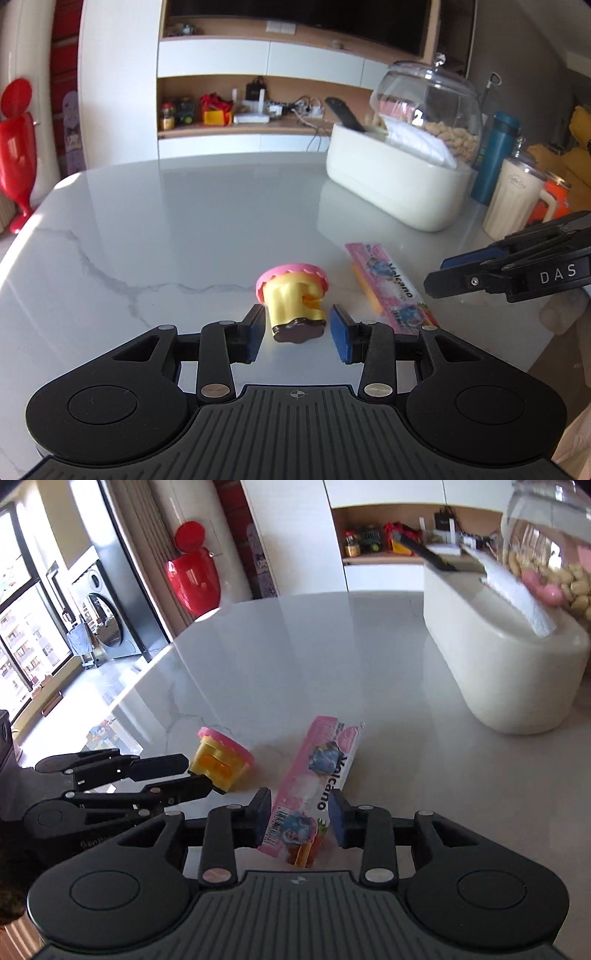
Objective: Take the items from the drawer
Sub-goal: 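Lift both held items onto the counter top and open both tools, then grasp the orange pumpkin container with the left tool while the right reaches into the drawer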
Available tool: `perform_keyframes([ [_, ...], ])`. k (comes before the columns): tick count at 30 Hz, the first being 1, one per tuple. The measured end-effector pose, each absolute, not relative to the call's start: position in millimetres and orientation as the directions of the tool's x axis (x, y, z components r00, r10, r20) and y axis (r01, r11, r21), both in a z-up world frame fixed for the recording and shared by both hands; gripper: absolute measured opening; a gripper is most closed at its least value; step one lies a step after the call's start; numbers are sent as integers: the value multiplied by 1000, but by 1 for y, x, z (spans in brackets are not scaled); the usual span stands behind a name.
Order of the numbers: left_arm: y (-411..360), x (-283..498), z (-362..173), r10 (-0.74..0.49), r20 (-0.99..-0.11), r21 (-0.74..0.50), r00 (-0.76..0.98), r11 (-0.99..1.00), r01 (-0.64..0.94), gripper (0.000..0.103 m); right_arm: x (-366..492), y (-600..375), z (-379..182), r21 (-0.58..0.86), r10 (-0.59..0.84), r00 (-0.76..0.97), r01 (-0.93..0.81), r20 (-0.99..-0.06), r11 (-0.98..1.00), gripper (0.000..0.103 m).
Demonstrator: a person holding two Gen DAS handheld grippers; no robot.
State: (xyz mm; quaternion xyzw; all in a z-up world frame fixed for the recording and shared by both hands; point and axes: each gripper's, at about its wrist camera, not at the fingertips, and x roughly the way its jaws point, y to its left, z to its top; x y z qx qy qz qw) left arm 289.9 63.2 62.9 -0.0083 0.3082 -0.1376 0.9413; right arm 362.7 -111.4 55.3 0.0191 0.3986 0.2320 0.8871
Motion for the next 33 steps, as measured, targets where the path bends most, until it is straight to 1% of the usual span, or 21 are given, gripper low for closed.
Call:
perform_keyframes([
  [2,70,269,74,-290,-568,-91,770,952,292,42,338,-114,74,148,415,614,-438,-672,887,45],
  [4,75,249,80,-336,-579,-81,743,930,358,42,309,-122,89,101,422,642,-473,-640,875,59],
  [5,76,239,80,-370,-601,-85,709,911,403,42,297,-126,92,95,431,651,-484,-625,870,61],
  [7,77,224,72,-420,-672,-111,610,872,477,42,271,-144,95,108,449,666,-488,-596,866,65],
  [8,77,219,66,-424,-703,-119,571,862,493,42,263,-148,93,122,453,657,-485,-603,866,66],
  [10,75,208,47,-396,-772,-108,498,853,511,42,255,-150,84,170,499,532,-549,-684,818,66],
  [12,72,201,27,-347,-824,-72,448,848,525,42,244,-147,71,215,530,425,-594,-734,775,66],
  [16,67,201,-16,-261,-912,-52,316,838,543,42,223,-133,38,136,440,359,-627,-823,767,66],
  [19,60,208,-42,-249,-935,-60,251,811,581,42,218,-130,16,124,391,320,-616,-863,778,66],
  [24,52,227,-67,-207,-951,-28,228,795,606,42,207,-125,-12,82,337,298,-628,-893,774,66],
  [27,47,234,-80,-179,-962,-8,207,775,632,42,205,-124,-24,87,331,273,-638,-903,765,66],
  [31,41,235,-89,-208,-965,-50,163,749,660,42,200,-119,-33,52,297,264,-661,-918,749,66],
  [33,39,234,-90,-210,-965,-48,160,737,674,42,200,-118,-33,56,302,256,-671,-918,739,66],
])
